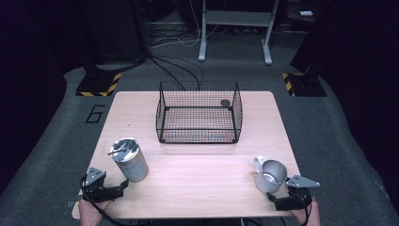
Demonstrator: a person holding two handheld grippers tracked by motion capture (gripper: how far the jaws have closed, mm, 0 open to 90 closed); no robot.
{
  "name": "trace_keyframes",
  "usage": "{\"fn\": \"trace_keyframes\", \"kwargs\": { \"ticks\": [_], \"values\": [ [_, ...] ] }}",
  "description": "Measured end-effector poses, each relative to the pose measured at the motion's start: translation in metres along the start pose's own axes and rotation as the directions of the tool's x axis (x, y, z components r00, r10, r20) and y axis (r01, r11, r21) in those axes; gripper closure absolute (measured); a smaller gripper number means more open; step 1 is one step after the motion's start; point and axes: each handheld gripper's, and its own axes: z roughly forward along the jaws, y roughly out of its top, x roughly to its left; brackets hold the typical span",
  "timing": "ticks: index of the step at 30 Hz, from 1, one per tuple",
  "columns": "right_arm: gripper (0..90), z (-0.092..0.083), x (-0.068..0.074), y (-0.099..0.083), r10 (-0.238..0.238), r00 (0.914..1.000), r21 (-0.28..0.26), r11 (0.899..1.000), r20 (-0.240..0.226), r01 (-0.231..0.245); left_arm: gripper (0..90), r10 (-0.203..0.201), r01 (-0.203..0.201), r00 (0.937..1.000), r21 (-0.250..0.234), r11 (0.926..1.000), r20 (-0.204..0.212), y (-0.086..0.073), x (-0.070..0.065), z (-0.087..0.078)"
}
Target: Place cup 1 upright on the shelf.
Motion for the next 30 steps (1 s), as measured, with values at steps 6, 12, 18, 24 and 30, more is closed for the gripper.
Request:
{"fn": "trace_keyframes", "kwargs": {
  "ticks": [6, 12, 18, 24, 30],
  "values": [
    [0.0, 0.000, 0.000, 0.000, -0.001, 1.0000, 0.000, 1.000, -0.001, 0.001, 0.0, 0.013, -0.011, 0.9998, -0.064, 0.9979, 0.018, 0.012, -0.012, -0.011],
    [0.0, 0.000, 0.000, 0.000, -0.004, 1.0000, -0.002, 1.000, -0.001, 0.004, 0.0, 0.025, -0.021, 0.9991, -0.113, 0.9934, 0.033, 0.026, -0.017, -0.017],
    [0.0, 0.000, -0.001, 0.000, -0.013, 0.9999, -0.002, 1.000, 0.000, 0.013, 0.0, 0.042, -0.034, 0.9977, -0.136, 0.9902, 0.054, 0.040, -0.024, -0.022],
    [0.0, 0.000, 0.000, 0.000, -0.009, 1.0000, -0.002, 1.000, -0.004, 0.009, 0.0, 0.068, -0.060, 0.9968, -0.162, 0.9850, 0.042, 0.052, -0.027, -0.026],
    [0.0, 0.000, -0.001, 0.000, -0.012, 0.9999, -0.002, 1.000, 0.001, 0.012, 0.0, 0.081, -0.071, 0.9957, -0.186, 0.9801, 0.046, 0.066, -0.028, -0.023]
  ]
}}
